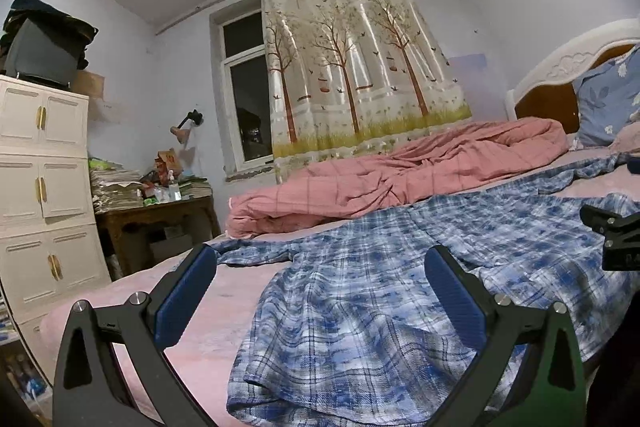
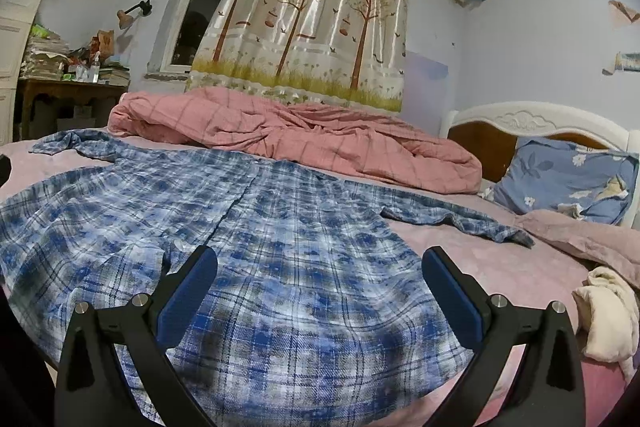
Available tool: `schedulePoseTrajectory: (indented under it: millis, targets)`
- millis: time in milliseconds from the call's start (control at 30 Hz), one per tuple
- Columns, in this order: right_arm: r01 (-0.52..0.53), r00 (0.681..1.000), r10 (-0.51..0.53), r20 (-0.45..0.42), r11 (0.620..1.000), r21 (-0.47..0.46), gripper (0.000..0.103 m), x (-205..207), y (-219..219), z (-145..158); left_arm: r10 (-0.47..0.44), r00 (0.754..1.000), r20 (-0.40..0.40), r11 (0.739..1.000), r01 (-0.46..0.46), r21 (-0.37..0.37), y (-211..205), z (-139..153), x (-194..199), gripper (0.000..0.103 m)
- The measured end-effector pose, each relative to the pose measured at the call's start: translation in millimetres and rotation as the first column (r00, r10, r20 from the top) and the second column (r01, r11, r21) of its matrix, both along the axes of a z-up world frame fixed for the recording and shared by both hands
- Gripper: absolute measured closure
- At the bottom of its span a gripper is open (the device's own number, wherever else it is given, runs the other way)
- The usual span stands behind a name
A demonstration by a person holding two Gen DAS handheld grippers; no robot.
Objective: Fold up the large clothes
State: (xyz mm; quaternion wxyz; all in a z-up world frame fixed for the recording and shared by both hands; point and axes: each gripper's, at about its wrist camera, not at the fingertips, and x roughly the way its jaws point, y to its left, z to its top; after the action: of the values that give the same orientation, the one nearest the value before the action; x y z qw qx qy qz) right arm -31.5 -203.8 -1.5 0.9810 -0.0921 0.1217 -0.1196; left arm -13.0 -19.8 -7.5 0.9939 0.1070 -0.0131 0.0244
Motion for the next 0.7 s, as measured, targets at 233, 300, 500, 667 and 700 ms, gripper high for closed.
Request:
schedulePoseTrajectory:
  millis: [233, 300, 500, 667, 700]
  targets:
    - [-0.023, 0.999, 0.025, -0.02, 0.998, 0.057, 0.0, 4.9, -11.4, -0.4, -0.011, 1.0, -0.013, 1.0, 0.011, 0.012, 7.5, 2.4, 2.2, 0.0]
    - [-0.024, 0.999, 0.025, -0.022, 0.998, 0.065, 0.0, 5.3, -13.7, 0.0, -0.013, 1.0, -0.014, 1.0, 0.013, 0.003, 10.4, 3.5, 2.3, 0.0]
    - [-0.013, 1.0, 0.016, -0.027, 0.997, 0.078, 0.0, 7.9, -15.9, 0.4, -0.012, 0.999, -0.044, 1.0, 0.011, -0.025, 20.5, 3.6, 9.0, 0.0]
    - [-0.009, 0.999, 0.012, -0.032, 0.995, 0.095, 0.0, 8.6, -18.6, -0.2, -0.021, 0.999, -0.034, 0.999, 0.02, -0.027, 23.2, 3.0, 5.0, 0.0]
    - [-0.01, 0.999, 0.013, -0.034, 0.995, 0.097, 0.0, 9.6, -19.0, -0.4, -0.023, 0.999, -0.037, 0.999, 0.022, -0.026, 24.8, 2.2, 5.1, 0.0]
